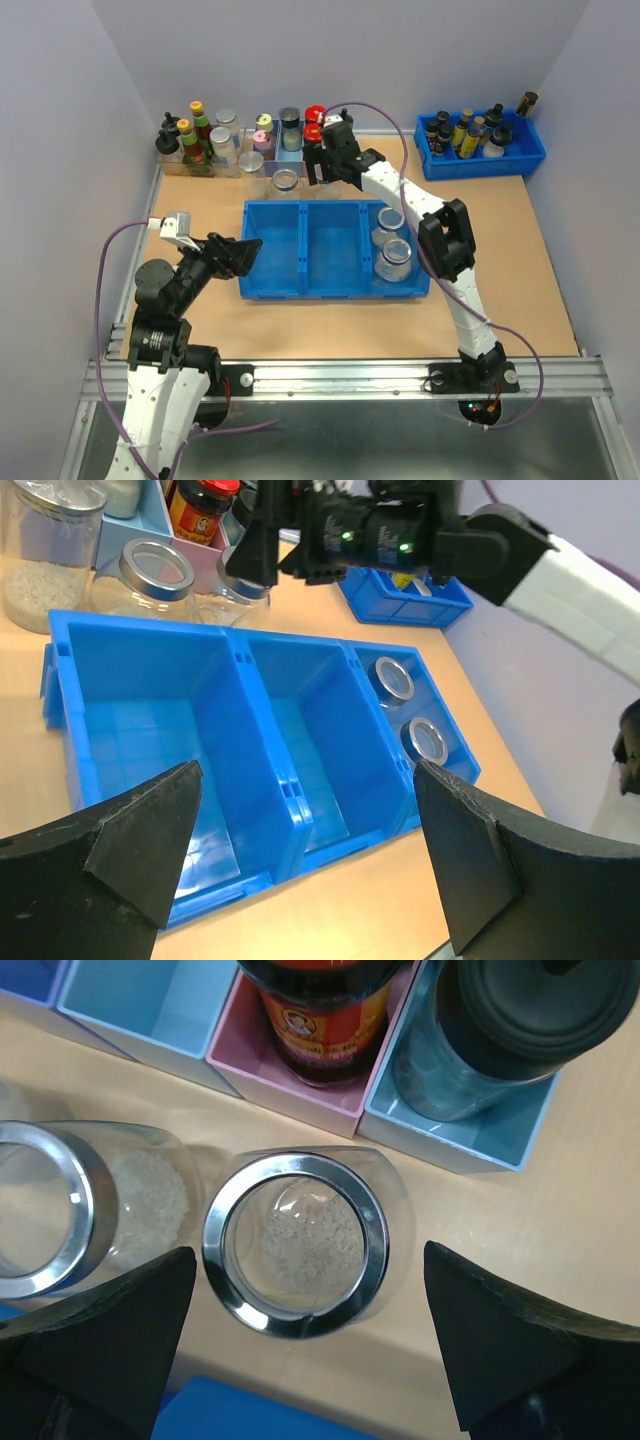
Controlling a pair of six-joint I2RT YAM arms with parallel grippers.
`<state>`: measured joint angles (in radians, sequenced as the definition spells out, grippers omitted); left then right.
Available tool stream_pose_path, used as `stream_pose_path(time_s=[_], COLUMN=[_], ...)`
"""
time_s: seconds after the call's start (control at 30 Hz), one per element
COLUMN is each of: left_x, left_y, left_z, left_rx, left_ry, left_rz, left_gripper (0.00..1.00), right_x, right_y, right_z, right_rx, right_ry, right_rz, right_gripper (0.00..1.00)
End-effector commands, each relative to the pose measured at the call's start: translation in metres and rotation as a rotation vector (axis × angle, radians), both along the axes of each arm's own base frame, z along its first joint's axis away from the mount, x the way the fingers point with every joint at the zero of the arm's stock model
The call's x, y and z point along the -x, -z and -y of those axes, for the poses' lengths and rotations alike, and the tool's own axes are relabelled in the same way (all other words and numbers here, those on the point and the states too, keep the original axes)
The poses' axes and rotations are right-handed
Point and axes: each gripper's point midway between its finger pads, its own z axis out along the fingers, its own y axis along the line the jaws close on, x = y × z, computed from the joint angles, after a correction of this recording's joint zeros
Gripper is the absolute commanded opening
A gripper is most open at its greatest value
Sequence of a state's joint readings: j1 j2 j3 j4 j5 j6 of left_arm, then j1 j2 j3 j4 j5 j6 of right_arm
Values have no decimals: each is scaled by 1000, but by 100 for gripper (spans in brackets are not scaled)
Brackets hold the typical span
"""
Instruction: Organize the condiment bottles
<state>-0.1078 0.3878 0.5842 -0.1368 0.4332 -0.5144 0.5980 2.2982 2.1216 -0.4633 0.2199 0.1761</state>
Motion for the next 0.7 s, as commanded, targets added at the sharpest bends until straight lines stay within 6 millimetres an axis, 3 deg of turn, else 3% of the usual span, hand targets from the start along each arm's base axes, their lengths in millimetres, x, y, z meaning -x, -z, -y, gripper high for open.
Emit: stream_pose_path(time_s=[0.0,0.23,0.3,0.47,0.5,0.6,0.67], left_x=[6,7,7,7,8,7,7], left_y=[-20,-16,-15,-12,-12,-12,-13], left_z=[3,4,3,2,2,2,2], left_rx=[6,1,-5,-20,-20,-20,-20], left_ry=[16,21,18,13,14,13,14], left_rz=[67,60,60,47,48,45,48], left_gripper=[99,99,99,99,99,99,99], right_x=[-17,-23,-23,-22,-21,-17,-14], right_y=[-25,0,5,4,-1,-19,-33], right_z=[-12,-16,-15,-9,-6,4,10], right_rx=[-40,-29,-24,-16,-11,-6,-8], right_ry=[-5,2,15,38,47,72,92], right_rz=[76,49,44,44,52,76,94], right_gripper=[100,98,93,50,31,8,0])
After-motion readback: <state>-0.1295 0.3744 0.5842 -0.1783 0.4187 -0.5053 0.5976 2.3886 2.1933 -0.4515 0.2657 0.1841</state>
